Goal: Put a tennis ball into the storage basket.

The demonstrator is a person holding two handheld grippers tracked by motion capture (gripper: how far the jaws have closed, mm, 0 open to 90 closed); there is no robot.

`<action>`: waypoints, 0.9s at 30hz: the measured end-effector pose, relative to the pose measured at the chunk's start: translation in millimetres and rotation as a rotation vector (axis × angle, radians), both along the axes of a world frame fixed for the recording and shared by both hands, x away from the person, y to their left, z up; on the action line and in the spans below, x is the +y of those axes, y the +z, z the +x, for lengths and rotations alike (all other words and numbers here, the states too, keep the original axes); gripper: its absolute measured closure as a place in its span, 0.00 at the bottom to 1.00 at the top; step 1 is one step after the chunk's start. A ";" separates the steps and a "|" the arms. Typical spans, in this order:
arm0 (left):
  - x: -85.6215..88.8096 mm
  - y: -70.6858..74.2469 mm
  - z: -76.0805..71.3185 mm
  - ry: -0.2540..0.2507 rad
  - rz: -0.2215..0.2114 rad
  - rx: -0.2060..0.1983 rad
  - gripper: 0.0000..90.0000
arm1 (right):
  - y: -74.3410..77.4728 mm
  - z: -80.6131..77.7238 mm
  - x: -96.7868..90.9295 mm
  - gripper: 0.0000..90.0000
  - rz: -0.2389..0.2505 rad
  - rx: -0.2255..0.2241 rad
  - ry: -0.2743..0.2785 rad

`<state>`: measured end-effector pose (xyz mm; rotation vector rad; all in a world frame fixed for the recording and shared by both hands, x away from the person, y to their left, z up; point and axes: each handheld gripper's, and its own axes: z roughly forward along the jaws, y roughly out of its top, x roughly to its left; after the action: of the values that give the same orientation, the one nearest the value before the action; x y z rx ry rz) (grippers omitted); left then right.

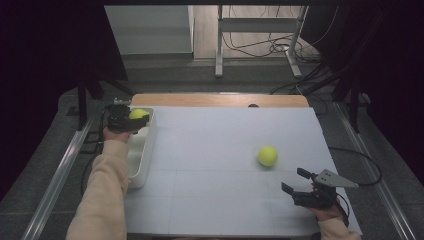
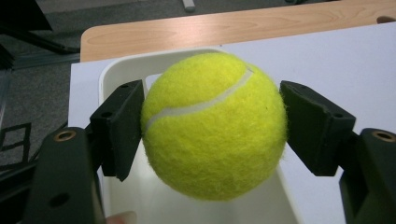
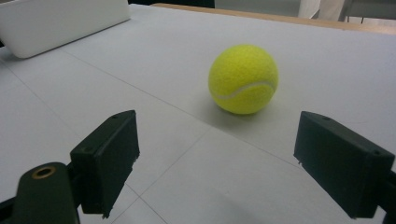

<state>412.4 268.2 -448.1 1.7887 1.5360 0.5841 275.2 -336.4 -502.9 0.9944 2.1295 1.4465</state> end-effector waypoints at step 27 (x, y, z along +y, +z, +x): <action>-15.1 27.2 -26.6 -0.117 -0.060 -0.123 0.16 | 0.3 -0.2 -0.6 0.16 0.002 -0.003 -0.003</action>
<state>385.7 253.1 -420.9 1.7505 1.3433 0.5739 275.0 -337.0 -502.5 0.9948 2.1240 1.4485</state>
